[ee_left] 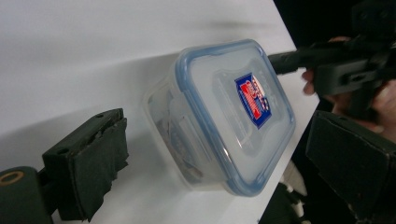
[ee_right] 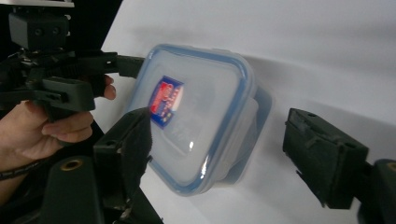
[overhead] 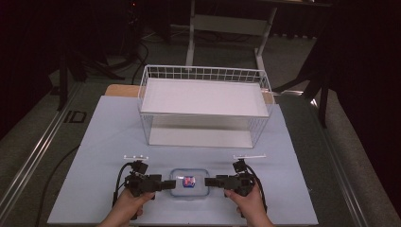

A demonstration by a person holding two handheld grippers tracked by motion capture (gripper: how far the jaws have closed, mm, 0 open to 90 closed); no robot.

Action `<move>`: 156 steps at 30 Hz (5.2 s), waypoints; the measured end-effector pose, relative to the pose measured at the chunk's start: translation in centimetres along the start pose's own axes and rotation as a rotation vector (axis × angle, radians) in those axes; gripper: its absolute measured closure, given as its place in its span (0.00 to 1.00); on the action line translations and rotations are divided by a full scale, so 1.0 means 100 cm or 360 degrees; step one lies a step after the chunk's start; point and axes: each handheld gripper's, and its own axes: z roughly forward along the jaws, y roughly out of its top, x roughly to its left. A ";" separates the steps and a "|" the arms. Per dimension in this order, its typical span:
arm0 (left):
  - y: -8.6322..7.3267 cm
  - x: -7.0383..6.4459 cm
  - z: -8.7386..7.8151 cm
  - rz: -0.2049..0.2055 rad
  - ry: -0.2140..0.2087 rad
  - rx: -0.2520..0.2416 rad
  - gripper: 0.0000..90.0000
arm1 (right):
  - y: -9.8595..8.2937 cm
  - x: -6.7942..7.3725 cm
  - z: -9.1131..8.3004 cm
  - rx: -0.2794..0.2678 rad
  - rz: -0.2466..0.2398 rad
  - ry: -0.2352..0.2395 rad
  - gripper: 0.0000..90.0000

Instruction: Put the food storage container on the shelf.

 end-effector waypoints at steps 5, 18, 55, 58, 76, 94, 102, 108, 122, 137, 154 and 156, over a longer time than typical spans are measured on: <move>-0.001 0.006 0.005 -0.0085 0.0011 0.0010 0.16 | -0.001 -0.006 0.010 0.0058 0.0116 0.0049 0.34; -0.008 0.008 0.012 -0.0103 0.0029 0.0019 0.33 | -0.006 -0.011 0.017 0.0115 0.0222 0.0097 0.49; -0.006 -0.032 0.007 0.0076 0.0149 0.0001 0.54 | -0.012 0.022 0.002 -0.0062 -0.0070 -0.0087 0.53; 0.004 -0.037 0.007 0.0119 0.0144 -0.0031 0.55 | -0.005 0.024 -0.006 -0.0104 -0.0091 -0.0091 0.54; 0.069 -0.040 0.031 0.0285 0.0138 -0.0142 0.54 | 0.044 0.008 -0.029 -0.0378 -0.0153 -0.0159 0.53; 0.111 -0.005 0.052 0.0346 0.0161 -0.0216 0.54 | 0.078 -0.026 -0.006 -0.0537 -0.0088 -0.0160 0.53; 0.120 0.010 0.064 0.0322 0.0180 -0.0251 0.53 | 0.084 -0.042 0.009 -0.0571 -0.0028 -0.0161 0.53; 0.123 0.018 0.070 0.0253 0.0170 -0.0292 0.53 | 0.089 -0.050 0.015 -0.0570 0.0009 -0.0172 0.53; 0.127 0.022 0.077 0.0353 0.0248 -0.0382 0.49 | 0.106 -0.053 0.021 -0.0532 -0.0011 -0.0242 0.48; 0.129 0.024 0.086 0.0280 0.0298 -0.0403 0.40 | 0.111 -0.058 0.029 -0.0614 -0.0068 -0.0303 0.48; 0.109 0.009 0.074 0.0553 0.0343 -0.0525 0.18 | 0.101 -0.040 0.021 -0.0640 -0.0266 -0.0448 0.47; 0.102 0.005 0.070 0.0660 0.0340 -0.0526 0.16 | 0.095 -0.034 0.019 -0.0634 -0.0271 -0.0445 0.47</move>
